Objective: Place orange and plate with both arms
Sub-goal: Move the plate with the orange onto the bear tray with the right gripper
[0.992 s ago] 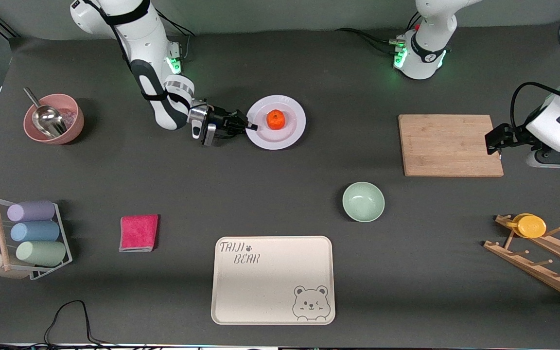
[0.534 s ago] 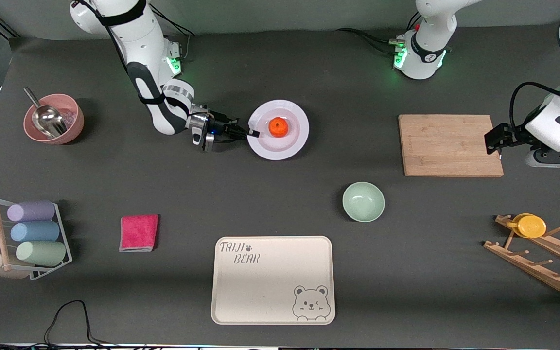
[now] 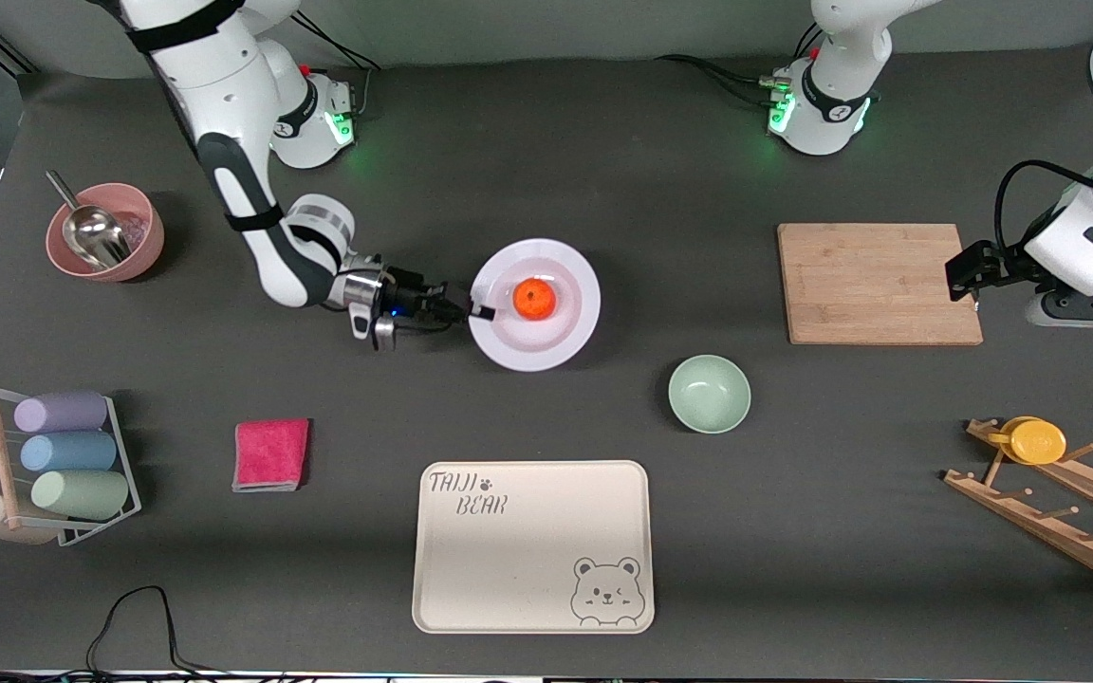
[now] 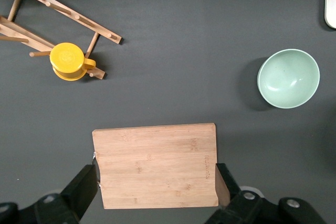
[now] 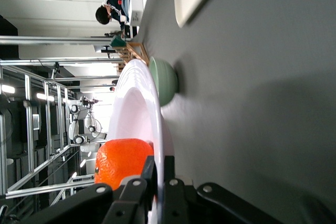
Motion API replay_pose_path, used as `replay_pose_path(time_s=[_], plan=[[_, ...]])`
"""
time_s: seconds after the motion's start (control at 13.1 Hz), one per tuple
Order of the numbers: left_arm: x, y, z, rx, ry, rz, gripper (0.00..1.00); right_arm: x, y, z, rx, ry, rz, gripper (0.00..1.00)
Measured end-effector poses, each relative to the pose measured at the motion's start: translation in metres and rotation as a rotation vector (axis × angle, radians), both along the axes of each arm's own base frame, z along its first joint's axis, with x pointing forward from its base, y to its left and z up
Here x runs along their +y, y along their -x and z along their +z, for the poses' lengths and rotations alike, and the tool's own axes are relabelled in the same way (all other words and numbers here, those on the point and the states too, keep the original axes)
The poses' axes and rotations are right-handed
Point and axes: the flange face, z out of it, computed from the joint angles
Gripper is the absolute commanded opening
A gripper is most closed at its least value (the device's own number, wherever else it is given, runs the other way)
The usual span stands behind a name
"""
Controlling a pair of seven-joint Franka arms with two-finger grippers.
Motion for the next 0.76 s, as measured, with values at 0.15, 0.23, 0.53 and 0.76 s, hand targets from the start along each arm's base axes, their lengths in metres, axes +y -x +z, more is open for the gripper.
replay_pose_path(time_s=[0.15,0.23,0.53,0.76], plan=[[0.0,0.0,0.0,0.0,0.0,0.002,1.0,-0.017,-0.052,0.029,0.008,0.017,-0.003,0.0],[0.0,0.0,0.0,0.0,0.0,0.01,1.0,-0.025,-0.076,0.042,0.006,0.033,-0.009,0.0],[-0.003,0.001,0.0,-0.001,-0.001,0.036,1.0,-0.04,-0.167,0.055,-0.013,0.075,-0.046,0.0],[-0.01,0.005,0.004,0.009,-0.012,0.033,1.0,-0.038,-0.221,0.03,-0.022,0.105,-0.068,0.0]])
